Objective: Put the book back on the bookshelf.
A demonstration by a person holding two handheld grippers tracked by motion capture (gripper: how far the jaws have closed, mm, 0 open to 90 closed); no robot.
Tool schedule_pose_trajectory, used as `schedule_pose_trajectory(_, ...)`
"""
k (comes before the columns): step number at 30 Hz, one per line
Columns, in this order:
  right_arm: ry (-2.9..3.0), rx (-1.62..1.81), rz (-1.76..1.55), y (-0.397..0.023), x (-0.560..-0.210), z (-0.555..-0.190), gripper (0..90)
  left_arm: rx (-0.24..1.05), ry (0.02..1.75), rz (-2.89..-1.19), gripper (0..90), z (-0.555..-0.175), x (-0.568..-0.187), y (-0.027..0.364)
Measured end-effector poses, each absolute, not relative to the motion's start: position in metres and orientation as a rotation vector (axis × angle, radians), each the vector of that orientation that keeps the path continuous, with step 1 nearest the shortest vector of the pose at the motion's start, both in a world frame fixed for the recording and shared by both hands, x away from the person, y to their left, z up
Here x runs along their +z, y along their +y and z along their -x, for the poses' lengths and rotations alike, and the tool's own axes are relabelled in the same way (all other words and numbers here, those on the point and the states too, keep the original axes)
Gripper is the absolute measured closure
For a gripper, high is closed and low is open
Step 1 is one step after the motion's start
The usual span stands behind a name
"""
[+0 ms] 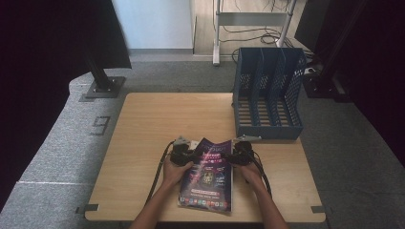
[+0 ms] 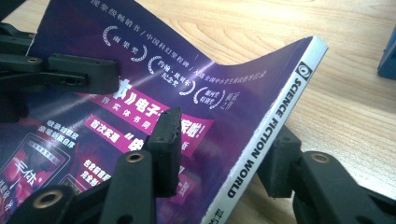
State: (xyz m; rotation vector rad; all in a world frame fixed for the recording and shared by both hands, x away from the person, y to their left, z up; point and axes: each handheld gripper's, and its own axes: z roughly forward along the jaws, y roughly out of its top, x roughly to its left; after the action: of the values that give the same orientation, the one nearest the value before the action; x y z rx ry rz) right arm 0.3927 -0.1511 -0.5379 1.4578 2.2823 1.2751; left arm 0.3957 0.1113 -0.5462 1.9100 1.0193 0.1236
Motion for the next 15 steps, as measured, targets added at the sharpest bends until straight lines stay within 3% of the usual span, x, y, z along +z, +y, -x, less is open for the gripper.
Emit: schedule_pose_trajectory(15, 2.334, 1.239, -1.444, -0.1482, -0.5332, -0.3944, 66.2, 0.128, 1.019, -1.904, 84.0, -0.3952, -0.5455, 0.1108)
